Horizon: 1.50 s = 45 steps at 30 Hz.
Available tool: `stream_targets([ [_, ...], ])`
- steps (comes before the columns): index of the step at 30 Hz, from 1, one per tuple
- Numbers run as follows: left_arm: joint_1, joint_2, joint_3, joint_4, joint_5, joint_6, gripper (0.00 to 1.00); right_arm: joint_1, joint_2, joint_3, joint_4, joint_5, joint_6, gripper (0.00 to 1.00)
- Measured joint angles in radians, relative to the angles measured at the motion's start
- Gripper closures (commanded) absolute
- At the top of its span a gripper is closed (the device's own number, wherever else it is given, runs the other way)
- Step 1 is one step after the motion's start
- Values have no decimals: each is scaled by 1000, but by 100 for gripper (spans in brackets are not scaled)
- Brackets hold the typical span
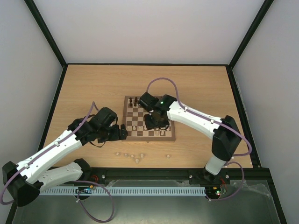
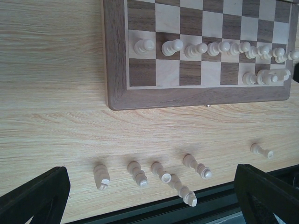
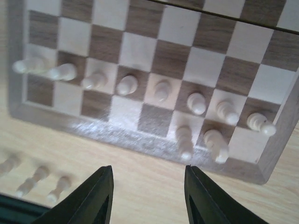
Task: Set up the chess pieces on the board
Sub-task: Place the chess piece on the chessboard, then pick up the chess piece at the center of the board.
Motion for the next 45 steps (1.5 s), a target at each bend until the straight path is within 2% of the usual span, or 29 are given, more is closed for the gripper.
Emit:
stream_targets([
  [3,0,0,1,-2,-4,2,1,45,-48,11,-18,1,20,57],
  [10,10,-32,3,-19,-19,-2,1,259,-68,7,-39,-13,95,59],
  [16,10,-71,3,-28,-20,-7,1,339,-34,-42,-22,-29,137,61],
  [27,10,-101,2,-45,-20,-23,1,359,37,-160,70,-64,169,62],
  [38,10,-105,0,-49,-20,-26,1,359,45,-161,121,-80,171,62],
  [45,12,-104,-4,-51,-31,-26,1,359,89,-160,120,-80,167,65],
])
